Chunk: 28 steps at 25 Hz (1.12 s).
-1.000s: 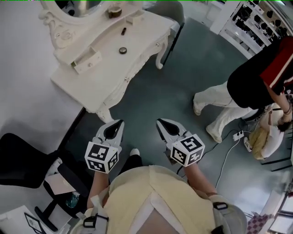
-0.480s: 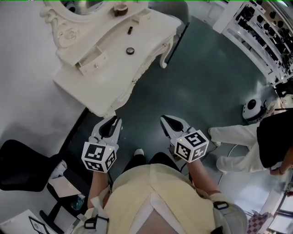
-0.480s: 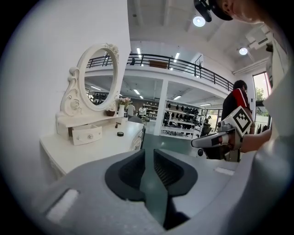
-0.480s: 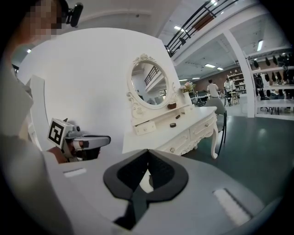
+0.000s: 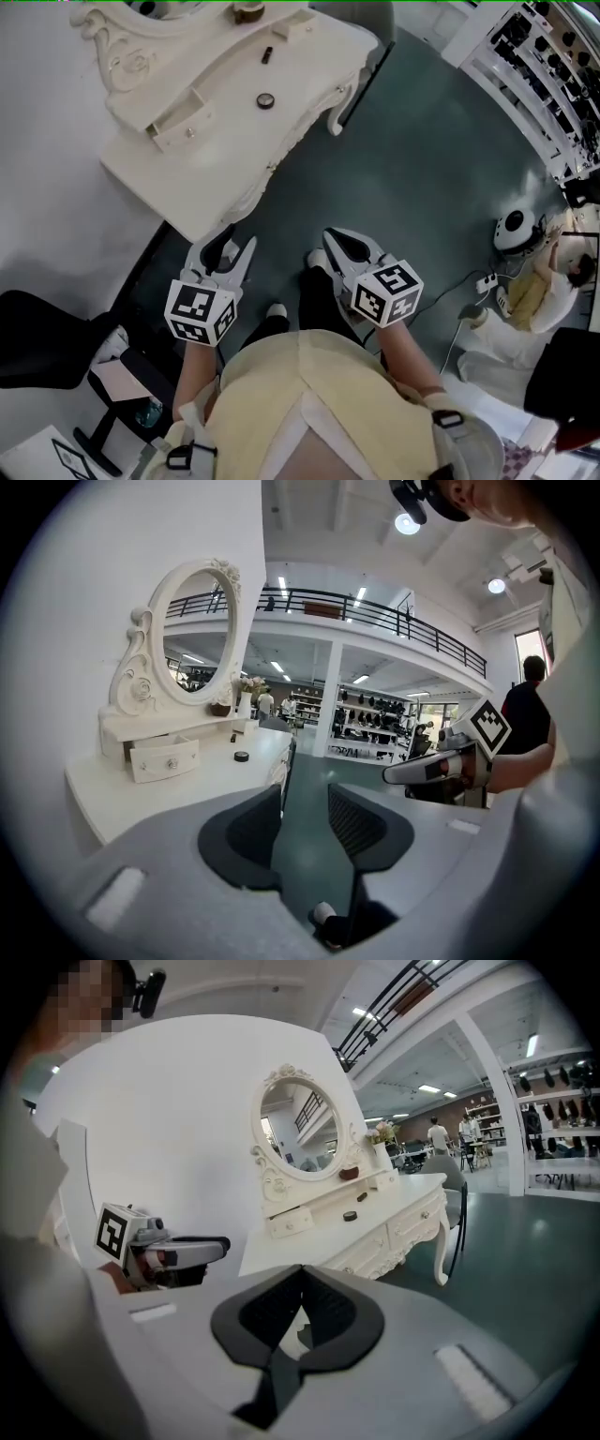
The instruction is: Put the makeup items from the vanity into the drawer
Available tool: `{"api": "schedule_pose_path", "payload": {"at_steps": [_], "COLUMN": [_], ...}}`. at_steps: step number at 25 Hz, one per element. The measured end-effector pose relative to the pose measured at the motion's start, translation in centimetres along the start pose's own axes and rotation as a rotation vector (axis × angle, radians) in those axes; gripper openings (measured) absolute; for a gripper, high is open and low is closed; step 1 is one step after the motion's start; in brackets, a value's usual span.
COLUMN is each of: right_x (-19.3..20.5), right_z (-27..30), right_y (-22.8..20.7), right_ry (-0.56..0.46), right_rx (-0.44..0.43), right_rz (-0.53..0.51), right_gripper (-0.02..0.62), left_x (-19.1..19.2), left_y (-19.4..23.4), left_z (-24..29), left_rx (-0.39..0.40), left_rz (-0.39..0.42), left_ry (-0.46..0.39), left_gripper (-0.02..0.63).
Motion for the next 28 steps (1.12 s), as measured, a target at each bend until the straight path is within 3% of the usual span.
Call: {"api": "schedule_pose_path", "payload": {"at_steps": [9, 19, 28], "right_x": [-5.6, -9.8, -12.4], "right_z": [4.3, 7.6, 10.2], "right_y": [-7.4, -15.5, -19.9], "right_ry": [0.028, 0.084, 0.126], "right_rx": [-0.077, -0.145, -0.208], "right_rz": [-0.052, -0.091, -0.144], "right_gripper": [0.0, 0.0, 0.0], "left_x": [-4.4, -9.1, -10.4], "left_y": [1.8, 2.7, 5.7], "left_z": [8.2, 18.0, 22.7], "left_rx": [-0.074, -0.146, -0.293], "left_rz": [-0.025, 0.003, -0.052], "left_ry": [0.018, 0.084, 0.12], "left_gripper": [0.219, 0.242, 0.242]}}
Point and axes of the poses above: the fingertips, and each gripper's own axes: z forward along the fingers, y to its left, x out of its underside, the point moved 2 cm from there along -z, backward along the fingers, and after that the axes turned 12 degrees about y, right-handed, at the moved point
